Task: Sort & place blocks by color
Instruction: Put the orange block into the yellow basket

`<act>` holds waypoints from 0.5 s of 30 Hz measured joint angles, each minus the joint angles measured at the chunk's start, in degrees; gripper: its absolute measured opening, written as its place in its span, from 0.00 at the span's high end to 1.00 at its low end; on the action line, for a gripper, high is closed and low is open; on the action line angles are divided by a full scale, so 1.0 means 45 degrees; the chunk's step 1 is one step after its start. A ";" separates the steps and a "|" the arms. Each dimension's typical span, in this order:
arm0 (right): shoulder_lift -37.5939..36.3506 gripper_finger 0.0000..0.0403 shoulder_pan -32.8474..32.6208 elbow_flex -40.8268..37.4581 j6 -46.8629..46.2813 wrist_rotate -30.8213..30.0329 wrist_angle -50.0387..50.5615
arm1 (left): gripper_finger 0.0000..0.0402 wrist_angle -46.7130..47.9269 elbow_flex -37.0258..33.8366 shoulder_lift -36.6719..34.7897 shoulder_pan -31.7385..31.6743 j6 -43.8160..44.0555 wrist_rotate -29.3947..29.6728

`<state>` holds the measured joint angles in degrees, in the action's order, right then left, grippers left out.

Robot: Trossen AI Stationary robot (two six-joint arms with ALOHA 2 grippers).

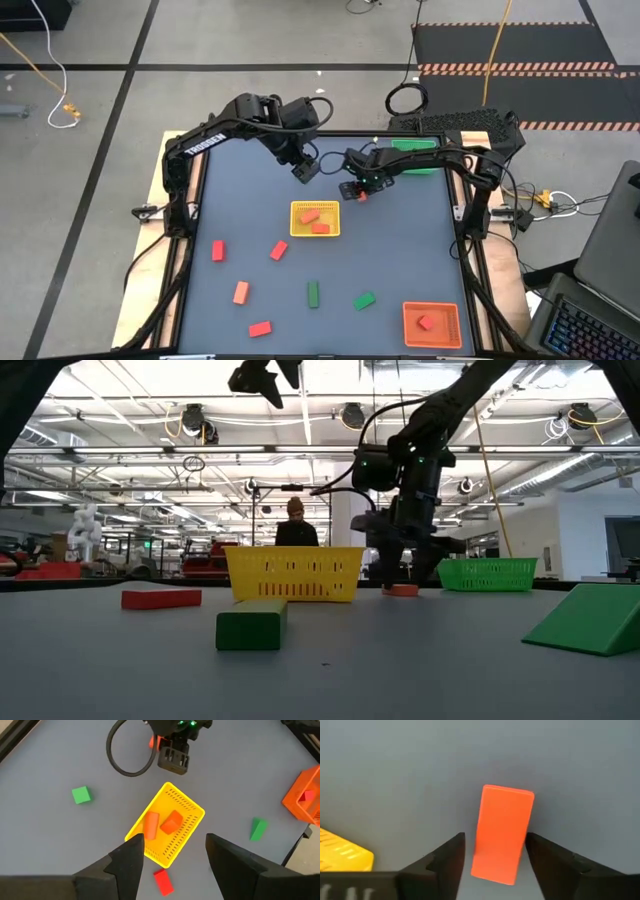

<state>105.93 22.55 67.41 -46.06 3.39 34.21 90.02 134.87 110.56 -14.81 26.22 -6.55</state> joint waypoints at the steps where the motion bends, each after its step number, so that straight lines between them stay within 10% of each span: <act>1: -0.0006 0.56 0.0000 -0.0030 0.0119 -0.0106 0.0099 | 0.47 -0.0005 0.0000 0.0000 0.0000 0.0101 0.0000; 5: -0.0055 0.71 0.0000 -0.0325 0.0881 -0.0171 0.0198 | 0.47 -0.0029 0.0000 0.0000 0.0000 0.0372 0.0003; 15: -0.0721 0.71 -0.0026 -0.0764 0.2231 -0.0069 0.0263 | 0.47 -0.0063 0.0000 0.0000 0.0063 0.1245 0.0248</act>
<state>102.69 22.43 63.97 -36.02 3.08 35.39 89.73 134.87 110.56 -14.52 31.82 -5.43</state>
